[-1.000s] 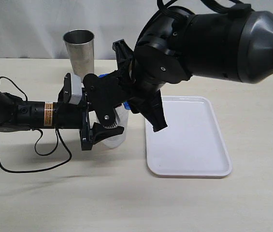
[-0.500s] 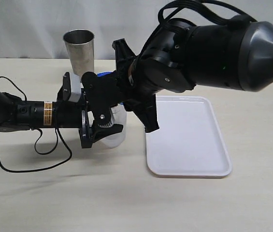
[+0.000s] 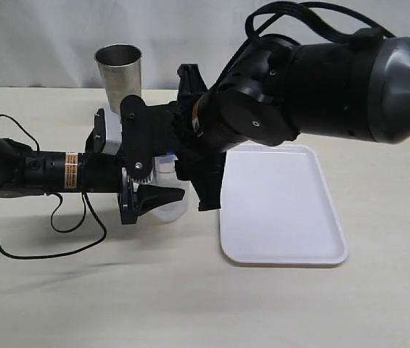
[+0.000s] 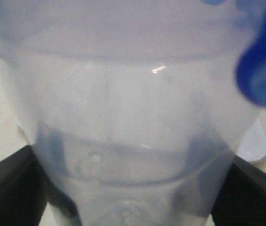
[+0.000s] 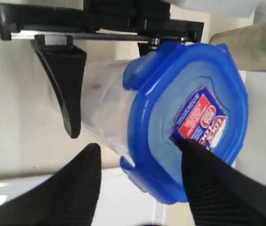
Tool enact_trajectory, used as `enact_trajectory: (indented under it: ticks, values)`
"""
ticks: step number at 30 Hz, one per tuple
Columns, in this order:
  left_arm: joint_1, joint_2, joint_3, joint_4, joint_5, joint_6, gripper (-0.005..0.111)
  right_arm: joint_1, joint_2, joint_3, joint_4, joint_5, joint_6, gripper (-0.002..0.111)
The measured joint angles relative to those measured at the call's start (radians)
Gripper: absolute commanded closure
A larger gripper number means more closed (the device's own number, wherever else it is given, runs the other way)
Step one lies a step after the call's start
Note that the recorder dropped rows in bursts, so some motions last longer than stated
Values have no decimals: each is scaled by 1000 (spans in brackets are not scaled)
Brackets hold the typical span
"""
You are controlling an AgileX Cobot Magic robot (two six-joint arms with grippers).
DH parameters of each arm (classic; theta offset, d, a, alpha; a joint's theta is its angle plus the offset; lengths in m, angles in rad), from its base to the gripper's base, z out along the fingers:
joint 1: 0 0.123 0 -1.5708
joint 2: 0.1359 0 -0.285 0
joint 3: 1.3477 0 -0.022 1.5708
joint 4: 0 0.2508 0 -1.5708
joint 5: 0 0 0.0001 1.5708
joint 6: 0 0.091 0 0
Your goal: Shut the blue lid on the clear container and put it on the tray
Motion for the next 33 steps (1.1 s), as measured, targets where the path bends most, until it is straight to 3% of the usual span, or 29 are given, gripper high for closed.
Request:
enact_trajectory:
  ticks: [10, 16, 22, 26, 33]
  values:
    - [-9, 0, 0, 5, -19, 77, 107, -120, -54, 3, 493, 43, 27, 55]
    - [-9, 0, 0, -30, -19, 248, 107, -122, -82, -178, 726, 285, -2, 55]
    - [-9, 0, 0, -29, -19, 324, 107, -138, -86, -316, 690, 437, 225, 55]
    - [-9, 0, 0, -15, -19, 331, 107, -214, -40, -353, 679, 473, 367, 55]
    - [-9, 0, 0, -10, -19, 333, 107, -357, 94, -374, 788, 526, 315, 58]
